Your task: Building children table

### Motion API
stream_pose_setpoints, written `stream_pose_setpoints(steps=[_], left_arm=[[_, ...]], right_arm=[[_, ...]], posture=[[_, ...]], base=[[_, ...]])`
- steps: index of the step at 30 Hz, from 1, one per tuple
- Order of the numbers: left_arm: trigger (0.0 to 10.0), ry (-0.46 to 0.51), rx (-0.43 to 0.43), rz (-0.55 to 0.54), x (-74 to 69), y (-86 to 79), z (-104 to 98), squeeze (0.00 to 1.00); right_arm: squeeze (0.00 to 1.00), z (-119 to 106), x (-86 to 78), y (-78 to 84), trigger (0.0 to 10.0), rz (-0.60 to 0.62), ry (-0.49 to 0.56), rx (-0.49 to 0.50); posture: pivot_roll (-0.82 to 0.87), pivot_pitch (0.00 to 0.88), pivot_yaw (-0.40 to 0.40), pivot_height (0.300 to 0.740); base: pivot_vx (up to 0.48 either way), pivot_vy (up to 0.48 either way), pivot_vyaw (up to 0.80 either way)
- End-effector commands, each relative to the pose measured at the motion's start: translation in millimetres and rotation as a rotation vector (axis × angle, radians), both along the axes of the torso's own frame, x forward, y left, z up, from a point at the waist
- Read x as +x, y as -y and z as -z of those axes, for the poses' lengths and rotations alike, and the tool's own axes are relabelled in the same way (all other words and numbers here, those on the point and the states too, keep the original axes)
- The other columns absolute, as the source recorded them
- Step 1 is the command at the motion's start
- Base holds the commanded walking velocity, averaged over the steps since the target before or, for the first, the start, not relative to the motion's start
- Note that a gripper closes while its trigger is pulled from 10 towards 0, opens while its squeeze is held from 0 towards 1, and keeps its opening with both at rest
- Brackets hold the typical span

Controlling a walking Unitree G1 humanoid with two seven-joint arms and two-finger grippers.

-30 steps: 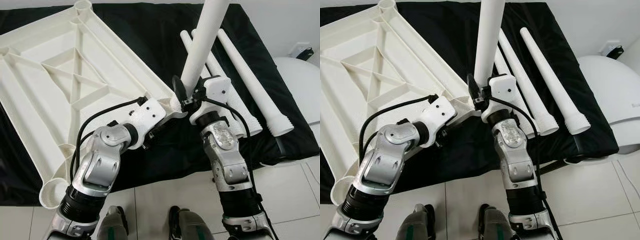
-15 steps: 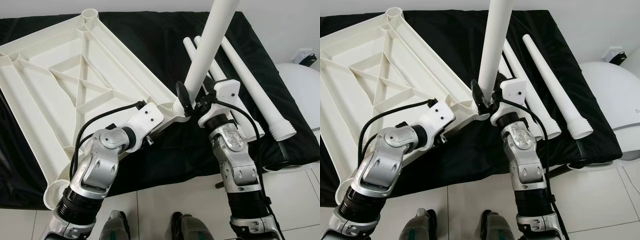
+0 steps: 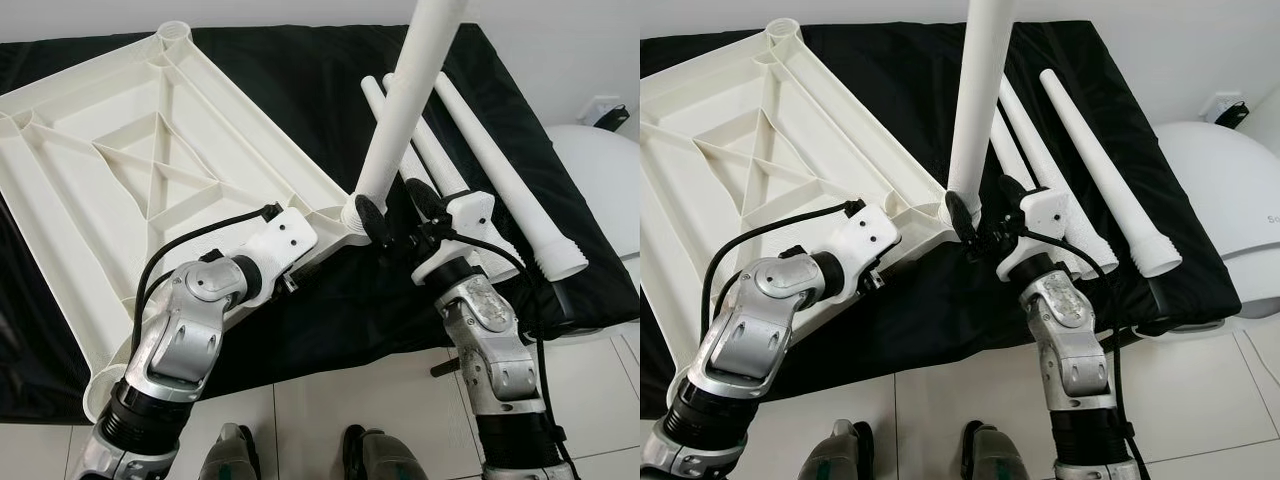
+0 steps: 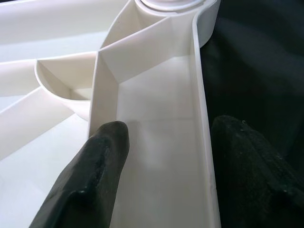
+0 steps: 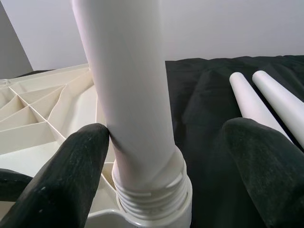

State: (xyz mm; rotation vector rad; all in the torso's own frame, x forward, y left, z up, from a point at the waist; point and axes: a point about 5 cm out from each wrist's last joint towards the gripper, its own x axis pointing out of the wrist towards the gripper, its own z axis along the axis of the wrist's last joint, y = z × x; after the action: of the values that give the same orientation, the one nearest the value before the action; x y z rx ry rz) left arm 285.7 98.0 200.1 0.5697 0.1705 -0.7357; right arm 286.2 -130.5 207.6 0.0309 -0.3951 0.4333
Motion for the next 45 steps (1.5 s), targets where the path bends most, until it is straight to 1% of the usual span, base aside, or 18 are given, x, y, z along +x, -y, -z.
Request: stream_pose_setpoints(steps=[1,5,6,10,18,20,25,27,28,30,34,36,37,38,39,40,43,45], left_arm=[[10.0,-0.026,0.001,-0.082,0.4,-13.1,8,0.00],[10.0,-0.021,-0.041,-0.075,-1.6,-14.7,5,0.00],[10.0,0.011,-0.060,-0.078,-1.8,-15.8,1,0.00],[10.0,0.108,-0.222,-0.050,-12.1,-9.9,-18,0.00],[10.0,0.141,-0.314,-0.014,-26.9,-5.8,-25,0.00],[10.0,0.164,-0.361,-0.028,-30.9,-8.6,-30,0.00],[10.0,0.190,-0.389,-0.073,-30.9,-14.2,-31,0.00],[10.0,0.152,-0.431,-0.176,-28.4,-25.2,-20,0.00],[10.0,0.152,-0.431,-0.176,-28.4,-25.2,-20,0.00],[10.0,0.125,-0.459,-0.288,-27.2,-32.6,-8,0.00],[10.0,0.130,-0.464,-0.322,-27.3,-33.6,-6,0.00],[10.0,0.153,-0.458,-0.371,-27.2,-34.2,-5,0.00],[10.0,0.194,-0.438,-0.450,-25.3,-36.0,-5,0.00],[10.0,0.194,-0.438,-0.450,-25.3,-36.0,-5,0.00],[10.0,0.253,-0.413,-0.528,-23.0,-38.8,-7,0.00],[10.0,0.253,-0.413,-0.528,-23.0,-38.8,-7,0.00],[10.0,0.334,-0.437,-0.632,-21.4,-46.1,-10,0.00],[10.0,0.359,-0.441,-0.632,-23.1,-47.4,-10,0.00]], right_arm=[[0.00,0,-4.9,9.8,10.0,0.030,0.017,0.014],[0.00,4,-15.7,10.6,10.0,-0.006,0.028,0.038],[0.00,7,-21.8,10.5,10.0,-0.024,0.024,0.046],[0.00,20,-35.4,10.2,10.0,-0.069,-0.013,0.035],[0.00,25,-36.5,11.1,10.0,-0.086,-0.034,0.019],[0.00,26,-35.0,11.6,10.0,-0.092,-0.036,0.016],[0.00,28,-34.8,11.1,10.0,-0.097,-0.040,0.014],[0.00,31,-35.3,10.0,10.0,-0.095,-0.050,0.019],[0.00,31,-35.3,10.0,10.0,-0.095,-0.050,0.019],[0.00,33,-34.6,9.1,10.0,-0.081,-0.058,0.029],[0.00,34,-33.8,8.6,10.0,-0.072,-0.062,0.035],[0.00,34,-32.7,8.2,10.0,-0.062,-0.065,0.038],[0.00,35,-29.6,8.6,10.0,-0.048,-0.074,0.047],[0.00,35,-29.6,8.6,10.0,-0.048,-0.074,0.047],[0.00,36,-26.2,8.3,10.0,-0.037,-0.082,0.050],[0.00,36,-26.2,8.3,10.0,-0.037,-0.082,0.050],[0.00,37,-21.3,8.2,10.0,-0.009,-0.110,0.063],[0.00,37,-21.2,8.6,10.0,0.006,-0.114,0.066]], posture=[[0.06,0.262,-0.005,0.740],[0.06,0.262,-0.002,0.740],[0.06,0.261,-0.003,0.740],[0.05,0.251,-0.017,0.740],[0.05,0.246,-0.029,0.740],[0.06,0.244,-0.034,0.740],[0.07,0.239,-0.035,0.740],[0.07,0.230,-0.034,0.740],[0.07,0.230,-0.034,0.740],[0.07,0.222,-0.034,0.740],[0.07,0.222,-0.034,0.740],[0.08,0.219,-0.037,0.740],[0.08,0.215,-0.043,0.740],[0.08,0.215,-0.043,0.740],[0.08,0.214,-0.046,0.740],[0.08,0.214,-0.046,0.740],[0.08,0.206,-0.049,0.740],[0.08,0.203,-0.047,0.740]], base=[[0.000,0.000,0.00],[0.000,0.000,0.00],[0.000,0.000,0.00],[0.000,0.000,0.00],[0.000,0.000,0.00],[0.000,0.000,0.00],[0.000,0.000,0.00],[0.000,0.000,0.00],[0.000,0.000,0.00],[0.000,0.000,0.00],[0.000,0.000,0.00],[0.000,0.000,0.00],[0.000,0.000,0.00],[0.000,0.000,0.00],[0.000,0.000,0.00],[0.000,0.000,0.00],[0.000,0.000,0.00],[0.000,0.000,0.00]])
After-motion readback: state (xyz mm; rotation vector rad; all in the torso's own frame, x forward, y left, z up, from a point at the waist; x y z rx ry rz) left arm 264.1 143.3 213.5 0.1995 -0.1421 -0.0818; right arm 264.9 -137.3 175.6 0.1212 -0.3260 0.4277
